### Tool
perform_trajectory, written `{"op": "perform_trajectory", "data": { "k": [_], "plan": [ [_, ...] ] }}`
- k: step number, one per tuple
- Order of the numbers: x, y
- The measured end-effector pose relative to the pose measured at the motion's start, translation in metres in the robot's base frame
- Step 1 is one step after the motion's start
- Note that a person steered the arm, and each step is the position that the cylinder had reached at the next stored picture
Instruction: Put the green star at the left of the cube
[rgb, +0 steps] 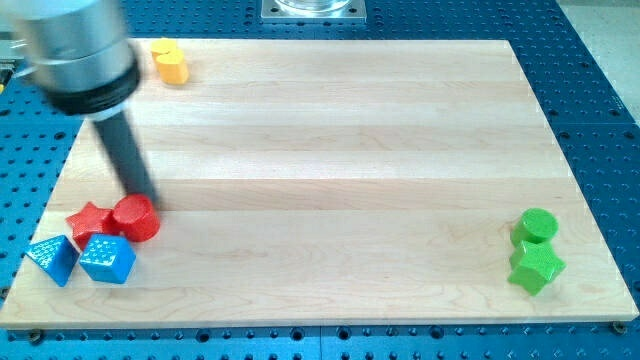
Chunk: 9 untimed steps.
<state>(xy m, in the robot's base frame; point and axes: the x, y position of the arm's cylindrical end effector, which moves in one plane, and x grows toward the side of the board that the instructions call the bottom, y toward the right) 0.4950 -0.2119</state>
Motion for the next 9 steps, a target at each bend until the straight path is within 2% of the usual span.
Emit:
{"op": "perform_trajectory", "data": {
  "k": [1,3,4,5,6,7,8,9],
  "plan": [
    [-0.014,0.030],
    [-0.033,0.225],
    [-0.039,0.277],
    [-0.040,0.356],
    [-0.040,0.468],
    [-0.029,0.545],
    [-0.018,0.557],
    [0.026,0.539]
  ]
}}
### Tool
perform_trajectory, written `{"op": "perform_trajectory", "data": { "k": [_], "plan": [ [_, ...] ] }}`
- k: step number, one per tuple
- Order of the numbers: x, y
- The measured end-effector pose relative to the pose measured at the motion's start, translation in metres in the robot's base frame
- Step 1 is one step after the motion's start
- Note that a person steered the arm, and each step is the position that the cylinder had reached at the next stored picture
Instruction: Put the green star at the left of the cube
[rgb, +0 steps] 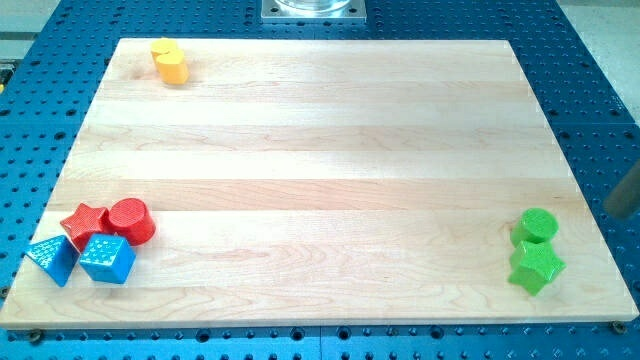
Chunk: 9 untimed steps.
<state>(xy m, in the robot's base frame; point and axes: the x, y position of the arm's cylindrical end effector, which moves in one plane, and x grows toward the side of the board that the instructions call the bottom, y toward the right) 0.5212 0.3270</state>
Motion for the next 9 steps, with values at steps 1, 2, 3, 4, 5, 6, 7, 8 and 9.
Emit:
{"op": "perform_trajectory", "data": {
  "k": [1,2,3,4,5,6,7,8,9],
  "plan": [
    [0.040,-0.040],
    [0.044,-0.112],
    [0.046,-0.122],
    [0.046,-0.049],
    [0.084,-0.093],
    [0.092,-0.203],
    [0.088,-0.319],
    [0.077,-0.287],
    [0.079,-0.256]
  ]
}}
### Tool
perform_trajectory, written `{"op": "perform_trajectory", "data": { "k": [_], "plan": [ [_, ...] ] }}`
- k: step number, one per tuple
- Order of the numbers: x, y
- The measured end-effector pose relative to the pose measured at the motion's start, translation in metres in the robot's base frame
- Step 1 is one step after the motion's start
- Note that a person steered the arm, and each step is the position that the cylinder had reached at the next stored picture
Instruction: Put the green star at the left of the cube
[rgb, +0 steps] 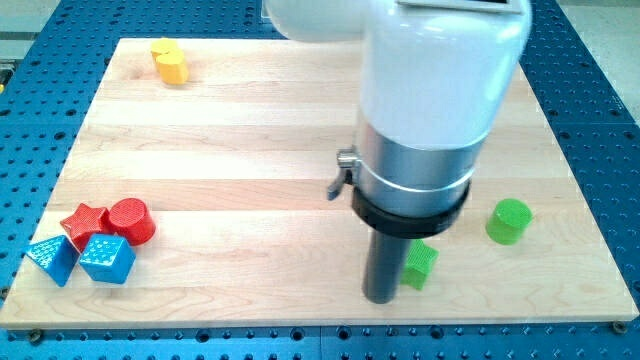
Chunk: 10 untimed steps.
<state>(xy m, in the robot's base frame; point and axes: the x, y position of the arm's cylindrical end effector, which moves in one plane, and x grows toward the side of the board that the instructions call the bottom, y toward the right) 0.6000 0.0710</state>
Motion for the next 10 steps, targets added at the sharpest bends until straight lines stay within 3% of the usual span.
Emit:
{"op": "perform_trajectory", "data": {
  "k": [1,2,5,6,7,8,10],
  "plan": [
    [-0.004,0.066],
    [-0.017,0.094],
    [-0.074,0.066],
    [-0.072,-0.028],
    [-0.079,0.035],
    [-0.061,0.046],
    [-0.045,-0.119]
  ]
}}
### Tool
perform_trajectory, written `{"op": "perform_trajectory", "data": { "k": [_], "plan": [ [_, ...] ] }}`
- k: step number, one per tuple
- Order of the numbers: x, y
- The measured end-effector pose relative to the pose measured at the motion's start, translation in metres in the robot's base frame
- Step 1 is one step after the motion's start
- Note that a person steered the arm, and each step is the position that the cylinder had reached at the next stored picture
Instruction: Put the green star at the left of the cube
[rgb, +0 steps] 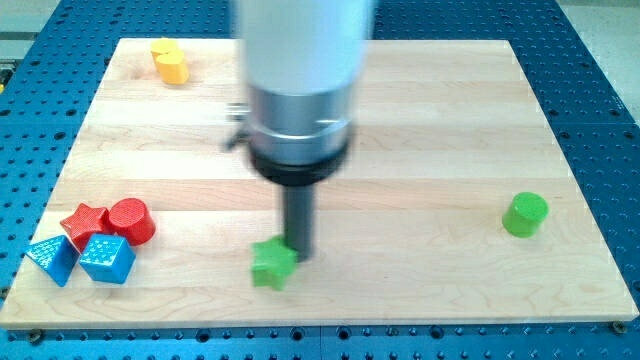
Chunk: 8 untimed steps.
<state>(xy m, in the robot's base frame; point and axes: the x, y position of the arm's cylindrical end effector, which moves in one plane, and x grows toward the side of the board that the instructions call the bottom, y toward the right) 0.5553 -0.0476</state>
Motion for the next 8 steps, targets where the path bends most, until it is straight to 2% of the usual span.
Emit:
{"op": "perform_trajectory", "data": {
  "k": [2,3,4,8],
  "plan": [
    [0.011,0.091],
    [0.029,0.027],
    [0.035,-0.002],
    [0.013,-0.082]
  ]
}}
